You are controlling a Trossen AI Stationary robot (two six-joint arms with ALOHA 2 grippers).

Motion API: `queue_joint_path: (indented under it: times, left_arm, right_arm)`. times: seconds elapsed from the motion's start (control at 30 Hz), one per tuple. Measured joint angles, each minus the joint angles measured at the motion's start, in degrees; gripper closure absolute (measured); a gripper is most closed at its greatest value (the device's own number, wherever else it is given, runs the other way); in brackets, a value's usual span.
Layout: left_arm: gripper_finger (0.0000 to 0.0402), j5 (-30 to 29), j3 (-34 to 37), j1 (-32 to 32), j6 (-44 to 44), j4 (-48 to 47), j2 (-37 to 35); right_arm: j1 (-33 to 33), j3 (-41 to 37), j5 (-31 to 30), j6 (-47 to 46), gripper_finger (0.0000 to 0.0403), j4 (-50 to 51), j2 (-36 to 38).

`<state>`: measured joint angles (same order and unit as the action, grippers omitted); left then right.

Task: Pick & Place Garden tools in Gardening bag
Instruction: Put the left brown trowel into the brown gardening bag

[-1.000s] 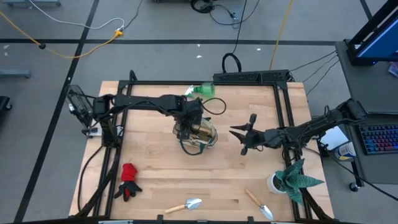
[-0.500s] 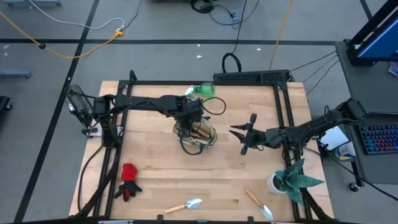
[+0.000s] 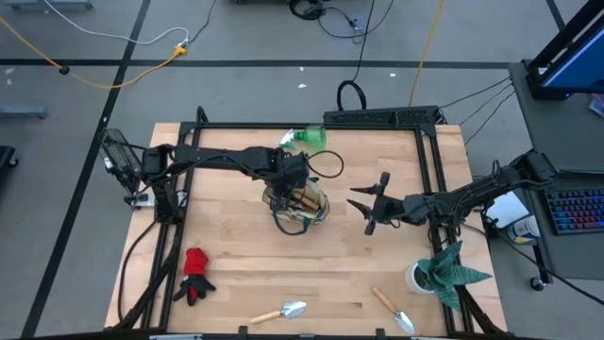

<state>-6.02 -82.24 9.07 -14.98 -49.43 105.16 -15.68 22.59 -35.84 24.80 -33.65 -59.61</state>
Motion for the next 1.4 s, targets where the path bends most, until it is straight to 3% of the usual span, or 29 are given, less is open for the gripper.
queue_joint_path:
  times: [0.47, 0.73, 0.97, 1.4]
  left_arm:
    - [0.0314, -0.03, -0.04, -2.06, -2.91, -0.09, -0.02]
    - [0.0314, -0.04, -4.59, -3.97, -2.39, -2.25, -0.54]
    - [0.0314, 0.06, -9.84, -6.0, 1.78, -8.45, -3.09]
    - [0.0314, 4.48, -10.29, -14.02, 14.17, -18.02, -10.92]
  right_arm:
    - [0.02, 0.0, -0.04, 0.11, 0.0244, 0.0, 0.0]
    - [0.02, 0.0, -0.04, 0.04, 0.0242, 0.02, 0.0]
    - [0.01, 0.0, -0.04, -0.02, 0.0243, 0.26, 0.0]
    - [0.02, 0.02, -0.04, -0.09, 0.0242, 1.24, -0.04]
